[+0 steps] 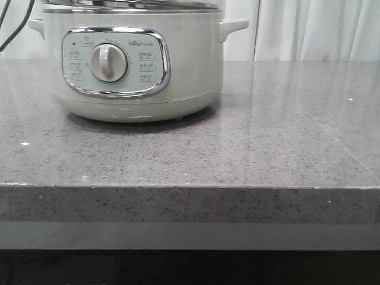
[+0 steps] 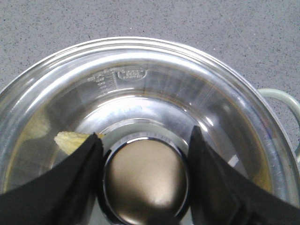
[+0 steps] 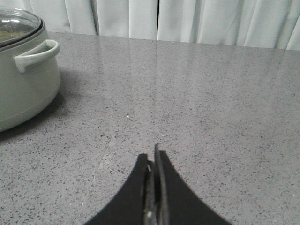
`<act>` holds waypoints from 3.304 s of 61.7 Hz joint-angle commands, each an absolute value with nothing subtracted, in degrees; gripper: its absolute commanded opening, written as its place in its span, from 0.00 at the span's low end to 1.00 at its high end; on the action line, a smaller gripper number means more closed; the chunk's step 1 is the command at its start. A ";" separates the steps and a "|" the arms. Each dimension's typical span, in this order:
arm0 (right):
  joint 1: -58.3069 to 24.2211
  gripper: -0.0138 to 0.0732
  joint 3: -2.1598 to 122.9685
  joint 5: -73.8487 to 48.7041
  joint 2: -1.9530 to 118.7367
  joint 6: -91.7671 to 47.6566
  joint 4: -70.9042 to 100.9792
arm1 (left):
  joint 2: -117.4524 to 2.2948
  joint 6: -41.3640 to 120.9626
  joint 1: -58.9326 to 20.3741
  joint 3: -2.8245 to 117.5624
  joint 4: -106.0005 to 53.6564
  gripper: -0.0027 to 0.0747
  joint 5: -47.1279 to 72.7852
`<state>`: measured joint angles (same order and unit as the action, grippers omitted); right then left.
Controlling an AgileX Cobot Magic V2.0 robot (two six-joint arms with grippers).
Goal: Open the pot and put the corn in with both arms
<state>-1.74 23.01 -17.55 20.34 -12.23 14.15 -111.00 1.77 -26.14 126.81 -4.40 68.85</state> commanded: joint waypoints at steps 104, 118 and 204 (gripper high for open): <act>-1.44 0.08 24.63 -13.02 20.60 -12.28 14.76 | -95.60 1.57 -26.25 127.80 0.00 0.01 65.31; -1.44 0.08 24.63 -13.02 20.60 -12.28 14.76 | -86.35 1.04 -23.22 114.86 0.47 0.01 59.31; -1.44 0.08 24.53 -17.77 20.60 -12.28 14.76 | -4.22 0.88 -16.56 32.89 -5.21 0.01 37.28</act>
<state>-1.74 23.01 -21.53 20.34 -12.23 14.15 -6.12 1.29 -16.57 32.93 -4.07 41.73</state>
